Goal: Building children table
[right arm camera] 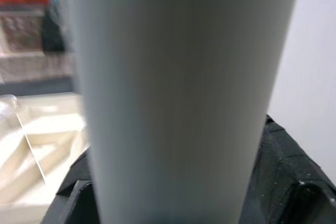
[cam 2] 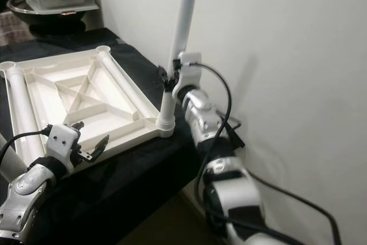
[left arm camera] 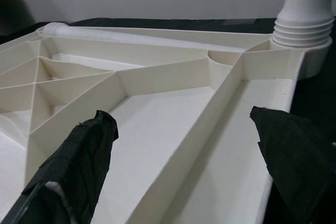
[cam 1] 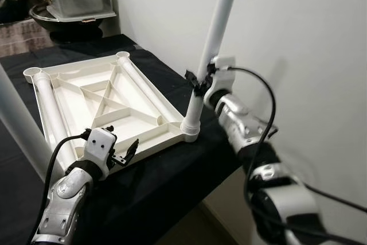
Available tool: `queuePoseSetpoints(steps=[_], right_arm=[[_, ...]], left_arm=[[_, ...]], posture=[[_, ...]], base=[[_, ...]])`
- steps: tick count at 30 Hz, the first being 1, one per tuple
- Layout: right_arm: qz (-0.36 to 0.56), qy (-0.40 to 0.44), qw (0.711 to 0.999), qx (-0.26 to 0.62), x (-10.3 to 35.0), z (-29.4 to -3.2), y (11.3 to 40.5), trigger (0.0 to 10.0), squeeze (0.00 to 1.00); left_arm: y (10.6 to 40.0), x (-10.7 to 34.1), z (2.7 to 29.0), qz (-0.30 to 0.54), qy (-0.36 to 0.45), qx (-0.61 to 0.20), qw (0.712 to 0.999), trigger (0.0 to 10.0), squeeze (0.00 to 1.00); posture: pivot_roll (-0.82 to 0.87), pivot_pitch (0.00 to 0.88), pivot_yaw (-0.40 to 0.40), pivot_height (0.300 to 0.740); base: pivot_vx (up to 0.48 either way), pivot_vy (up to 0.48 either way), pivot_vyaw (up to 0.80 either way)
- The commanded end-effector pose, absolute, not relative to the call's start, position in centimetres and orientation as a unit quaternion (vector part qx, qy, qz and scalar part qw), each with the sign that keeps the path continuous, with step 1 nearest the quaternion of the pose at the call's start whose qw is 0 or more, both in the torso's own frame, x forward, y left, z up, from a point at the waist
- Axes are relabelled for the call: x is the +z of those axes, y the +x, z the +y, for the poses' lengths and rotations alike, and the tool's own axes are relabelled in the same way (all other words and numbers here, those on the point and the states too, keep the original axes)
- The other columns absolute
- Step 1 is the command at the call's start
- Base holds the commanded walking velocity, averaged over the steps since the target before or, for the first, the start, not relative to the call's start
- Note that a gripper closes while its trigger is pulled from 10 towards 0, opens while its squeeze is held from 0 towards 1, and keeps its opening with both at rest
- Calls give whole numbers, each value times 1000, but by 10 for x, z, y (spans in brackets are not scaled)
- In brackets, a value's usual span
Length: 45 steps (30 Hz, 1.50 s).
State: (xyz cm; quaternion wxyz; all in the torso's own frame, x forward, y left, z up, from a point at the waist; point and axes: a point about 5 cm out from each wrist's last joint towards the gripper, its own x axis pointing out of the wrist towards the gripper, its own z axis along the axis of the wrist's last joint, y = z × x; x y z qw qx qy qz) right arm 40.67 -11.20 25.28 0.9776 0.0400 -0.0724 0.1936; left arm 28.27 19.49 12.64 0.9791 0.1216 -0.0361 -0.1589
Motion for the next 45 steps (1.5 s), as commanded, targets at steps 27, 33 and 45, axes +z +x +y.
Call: queuePoseSetpoints(steps=[27,33,45], right_arm=[[18,94,991,89,202,-75,392,10000,1000],[-22,82,981,174,239,-86,403,10000,0],[69,-66,908,409,189,-98,392,0,0]], left_arm=[[286,122,193,-30,126,-172,977,10000,0],[288,122,193,-30,125,-171,977,10000,0],[289,124,194,-35,123,-164,978,10000,0]], posture=[[-2,0,-82,740],[-9,0,-82,740],[18,0,-103,740]], base=[[0,0,0],[0,0,0],[0,0,0]])
